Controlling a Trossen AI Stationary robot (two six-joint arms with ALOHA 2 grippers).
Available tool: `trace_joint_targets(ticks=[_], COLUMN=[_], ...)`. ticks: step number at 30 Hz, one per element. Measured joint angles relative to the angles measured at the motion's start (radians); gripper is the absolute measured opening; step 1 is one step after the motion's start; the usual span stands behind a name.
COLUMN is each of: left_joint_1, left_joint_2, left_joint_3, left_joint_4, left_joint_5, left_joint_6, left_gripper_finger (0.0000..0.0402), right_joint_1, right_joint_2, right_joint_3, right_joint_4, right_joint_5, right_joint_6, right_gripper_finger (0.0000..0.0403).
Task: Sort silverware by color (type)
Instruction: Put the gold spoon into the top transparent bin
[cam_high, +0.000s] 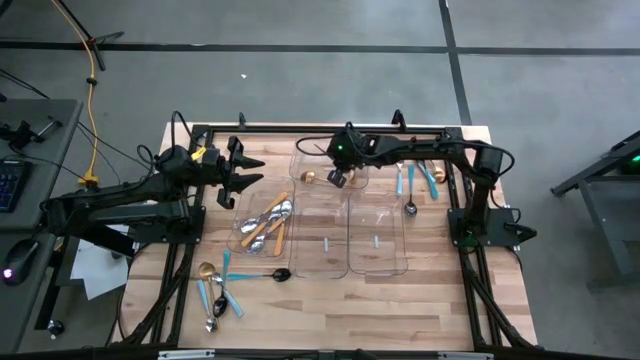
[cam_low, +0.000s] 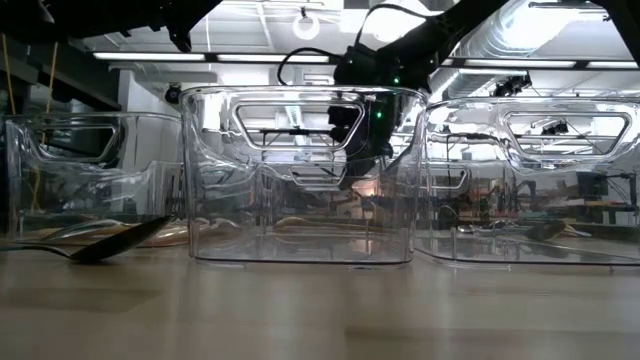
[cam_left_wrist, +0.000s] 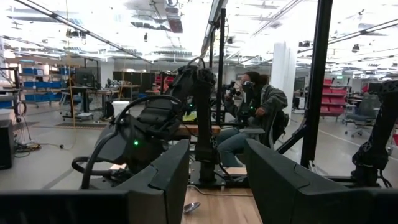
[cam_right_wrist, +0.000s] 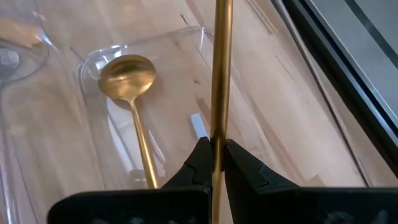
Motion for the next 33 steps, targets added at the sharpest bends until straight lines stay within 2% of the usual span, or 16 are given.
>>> trace_joint_targets(ticks=[20,33], left_joint_1=[0.0,0.0], left_joint_2=[0.0,0.0], left_joint_3=[0.0,0.0], left_joint_4=[-0.001,-0.004], left_joint_5=[0.0,0.0], left_joint_6=[0.0,-0.002], left_gripper_finger=[0.0145,0.0145], right_joint_1=[-0.009,-0.009], right_joint_2=[0.102,0.113], right_joint_3=[0.002,0.003], right_joint_4=[0.054,0.096], right_joint_5=[-0.046,-0.044], right_joint_6=[0.025,0.029], right_gripper_finger=[0.0011,0.0022])
